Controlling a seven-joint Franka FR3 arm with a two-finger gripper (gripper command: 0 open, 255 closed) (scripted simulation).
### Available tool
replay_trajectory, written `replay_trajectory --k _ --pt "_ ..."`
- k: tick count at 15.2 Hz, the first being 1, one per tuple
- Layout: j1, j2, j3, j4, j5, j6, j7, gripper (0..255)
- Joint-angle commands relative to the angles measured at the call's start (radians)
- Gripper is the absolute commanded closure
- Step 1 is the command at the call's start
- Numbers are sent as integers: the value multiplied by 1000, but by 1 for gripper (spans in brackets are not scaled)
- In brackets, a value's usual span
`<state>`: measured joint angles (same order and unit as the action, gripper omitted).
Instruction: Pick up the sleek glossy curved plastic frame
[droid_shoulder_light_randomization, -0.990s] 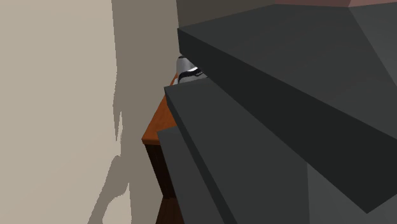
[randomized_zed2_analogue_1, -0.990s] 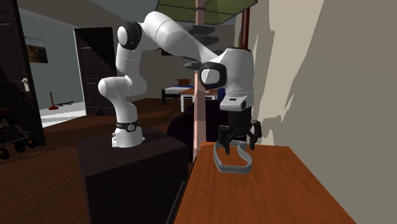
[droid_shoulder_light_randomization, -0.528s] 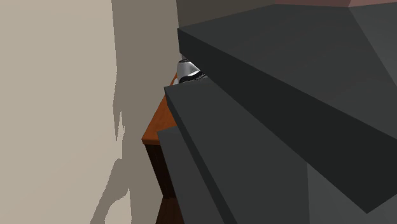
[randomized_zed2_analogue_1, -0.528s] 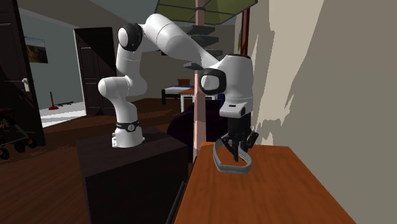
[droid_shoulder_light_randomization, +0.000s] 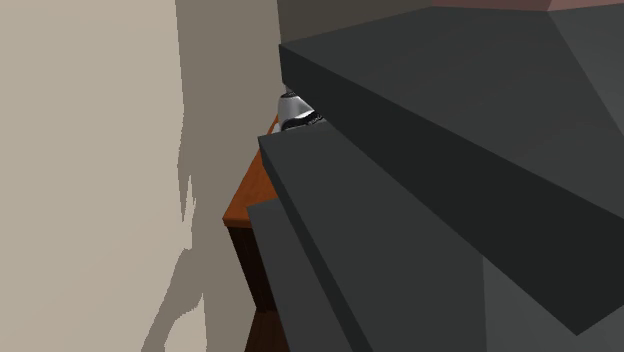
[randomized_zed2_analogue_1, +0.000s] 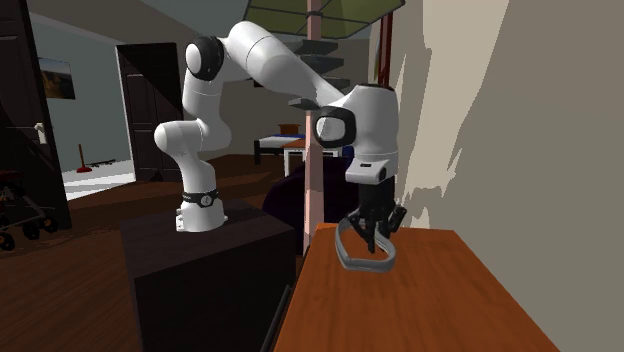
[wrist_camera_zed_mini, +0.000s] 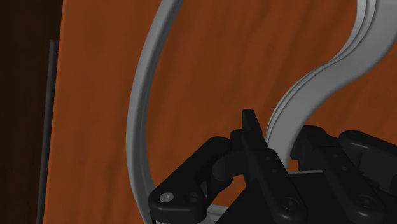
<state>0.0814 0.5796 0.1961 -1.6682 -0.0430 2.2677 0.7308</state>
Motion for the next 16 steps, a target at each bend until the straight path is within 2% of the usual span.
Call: replay_trajectory --k 1,16 --pt "-1 -12 2 2 2 -14 0 255" --pt "-8 -96 12 55 17 -151 -2 255"
